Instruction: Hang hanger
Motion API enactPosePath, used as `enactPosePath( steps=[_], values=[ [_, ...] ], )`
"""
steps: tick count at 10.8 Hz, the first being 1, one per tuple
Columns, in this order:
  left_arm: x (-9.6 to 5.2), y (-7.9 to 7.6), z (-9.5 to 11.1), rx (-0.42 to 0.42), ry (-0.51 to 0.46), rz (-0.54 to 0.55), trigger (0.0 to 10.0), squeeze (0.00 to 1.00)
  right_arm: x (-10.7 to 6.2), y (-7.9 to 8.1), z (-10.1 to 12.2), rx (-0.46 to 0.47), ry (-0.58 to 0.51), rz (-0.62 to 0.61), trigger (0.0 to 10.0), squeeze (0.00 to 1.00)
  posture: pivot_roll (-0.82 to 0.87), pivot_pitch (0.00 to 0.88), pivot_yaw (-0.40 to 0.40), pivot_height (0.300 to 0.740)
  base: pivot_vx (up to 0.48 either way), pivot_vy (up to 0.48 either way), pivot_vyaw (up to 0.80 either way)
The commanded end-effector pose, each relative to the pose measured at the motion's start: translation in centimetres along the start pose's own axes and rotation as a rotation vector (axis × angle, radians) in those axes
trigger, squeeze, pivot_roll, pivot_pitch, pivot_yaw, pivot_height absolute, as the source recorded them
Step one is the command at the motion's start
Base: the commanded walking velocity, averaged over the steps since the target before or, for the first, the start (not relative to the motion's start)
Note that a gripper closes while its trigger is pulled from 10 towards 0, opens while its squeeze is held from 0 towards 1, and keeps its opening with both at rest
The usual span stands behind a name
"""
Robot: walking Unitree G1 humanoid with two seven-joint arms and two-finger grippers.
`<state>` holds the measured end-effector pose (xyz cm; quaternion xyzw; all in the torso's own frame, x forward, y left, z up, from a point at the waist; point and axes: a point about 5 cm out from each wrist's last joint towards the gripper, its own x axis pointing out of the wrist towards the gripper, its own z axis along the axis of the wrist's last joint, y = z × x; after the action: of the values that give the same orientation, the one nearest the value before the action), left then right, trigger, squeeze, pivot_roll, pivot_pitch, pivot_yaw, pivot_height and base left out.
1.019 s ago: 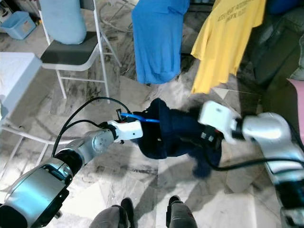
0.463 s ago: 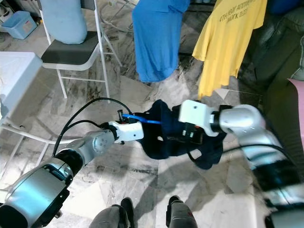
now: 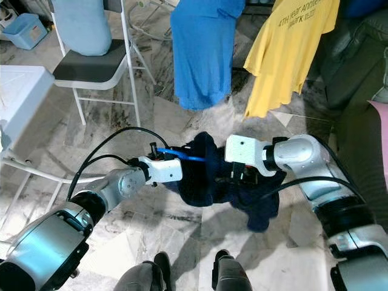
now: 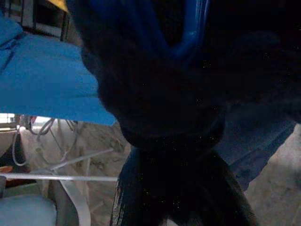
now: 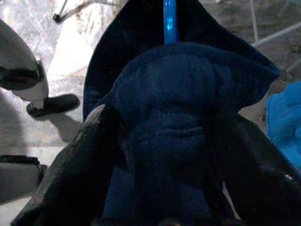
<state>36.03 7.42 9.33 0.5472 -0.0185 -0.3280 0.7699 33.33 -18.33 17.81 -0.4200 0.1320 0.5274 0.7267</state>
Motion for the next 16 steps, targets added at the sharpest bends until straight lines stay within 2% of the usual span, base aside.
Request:
enactPosePath(
  steps=[1,7,11,16],
  values=[
    [0.3,1.0,1.4,-0.037,-0.088,0.054,10.0,0.0,0.8,1.1,-1.5,0.027,0.064,0.051,0.0,0.0,-0.21,0.252,0.124,0.74,0.0,0.0,0.0],
    [0.2,1.0,1.2,-0.059,-0.074,0.069,10.0,0.0,0.9,0.8,-2.8,-0.004,0.09,-0.002,0.0,0.0,-0.2,0.231,0.101,0.74,0.0,0.0,0.0],
    [0.2,1.1,1.1,-0.067,-0.065,0.08,10.0,0.0,0.9,0.3,-2.8,-0.015,0.083,-0.025,0.0,0.0,-0.2,0.222,0.094,0.74,0.0,0.0,0.0],
    [0.1,1.4,0.8,-0.07,-0.057,0.093,10.0,0.0,1.2,0.5,-3.1,-0.005,0.064,-0.055,0.0,0.0,-0.19,0.225,0.098,0.74,0.0,0.0,0.0]
  ],
)
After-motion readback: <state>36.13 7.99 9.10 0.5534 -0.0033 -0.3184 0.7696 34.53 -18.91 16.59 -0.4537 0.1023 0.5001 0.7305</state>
